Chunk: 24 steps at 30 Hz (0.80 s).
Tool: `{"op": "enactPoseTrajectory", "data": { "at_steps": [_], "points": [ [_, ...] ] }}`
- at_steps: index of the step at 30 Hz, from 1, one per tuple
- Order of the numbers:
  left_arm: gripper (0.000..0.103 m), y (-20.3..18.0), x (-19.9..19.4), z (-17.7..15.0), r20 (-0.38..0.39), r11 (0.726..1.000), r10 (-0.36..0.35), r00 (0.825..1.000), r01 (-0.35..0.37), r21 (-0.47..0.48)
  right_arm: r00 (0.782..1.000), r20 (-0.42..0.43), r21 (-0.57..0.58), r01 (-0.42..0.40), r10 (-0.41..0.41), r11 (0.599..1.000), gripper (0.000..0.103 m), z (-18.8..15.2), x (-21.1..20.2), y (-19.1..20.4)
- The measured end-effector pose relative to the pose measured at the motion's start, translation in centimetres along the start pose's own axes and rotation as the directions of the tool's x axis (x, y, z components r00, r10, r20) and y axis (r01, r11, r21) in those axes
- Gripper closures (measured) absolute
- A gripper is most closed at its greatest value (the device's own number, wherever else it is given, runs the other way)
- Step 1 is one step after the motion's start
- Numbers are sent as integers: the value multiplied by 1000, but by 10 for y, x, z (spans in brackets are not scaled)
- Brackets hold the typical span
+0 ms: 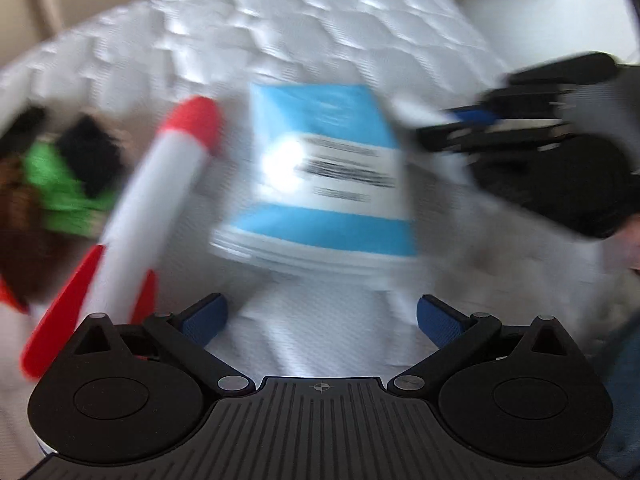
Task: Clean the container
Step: 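Grasp the folded white tissue with the right tool, then grasp the blue-and-white wipes pack with the left tool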
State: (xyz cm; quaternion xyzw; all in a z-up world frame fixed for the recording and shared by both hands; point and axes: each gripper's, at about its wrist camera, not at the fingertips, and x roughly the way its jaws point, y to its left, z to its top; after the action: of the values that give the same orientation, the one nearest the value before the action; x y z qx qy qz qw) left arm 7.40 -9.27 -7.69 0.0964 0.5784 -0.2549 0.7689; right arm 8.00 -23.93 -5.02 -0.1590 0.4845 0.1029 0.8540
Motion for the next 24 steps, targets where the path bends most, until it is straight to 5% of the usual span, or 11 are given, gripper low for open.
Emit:
{"op": "enactPoseTrajectory", "data": {
  "at_steps": [3,5,7,9,12,15,19,22,24],
  "points": [
    [0,20,-6,-2,-3,993,82,997,-82,-79,997,66,166,-51,41,985,93,-1,-25,-21],
    [0,34,-8,-3,-15,984,89,996,-91,-154,978,134,263,-193,163,945,93,6,-42,-28],
    [0,45,-8,-4,-23,972,98,995,-100,-211,916,175,324,-400,361,857,93,16,-43,-24],
    [0,49,-8,-5,-19,968,86,996,-88,-235,869,158,346,-494,469,798,93,23,-31,-12],
    [0,43,-7,-10,-23,977,102,994,-105,-188,920,84,268,-390,382,881,94,26,-8,10],
    [0,34,-2,-14,-25,980,132,991,-134,-144,941,101,252,-339,324,906,94,25,-9,3],
    [0,26,0,-9,14,984,89,996,-85,-159,977,93,255,-209,191,944,94,23,-2,-15],
    [0,35,-6,-14,76,969,-24,997,42,-244,988,25,327,-149,150,933,94,16,15,-34],
    [0,50,-15,-22,123,924,-153,981,186,-335,990,-7,350,-131,142,928,94,9,22,-43]
  ]
}}
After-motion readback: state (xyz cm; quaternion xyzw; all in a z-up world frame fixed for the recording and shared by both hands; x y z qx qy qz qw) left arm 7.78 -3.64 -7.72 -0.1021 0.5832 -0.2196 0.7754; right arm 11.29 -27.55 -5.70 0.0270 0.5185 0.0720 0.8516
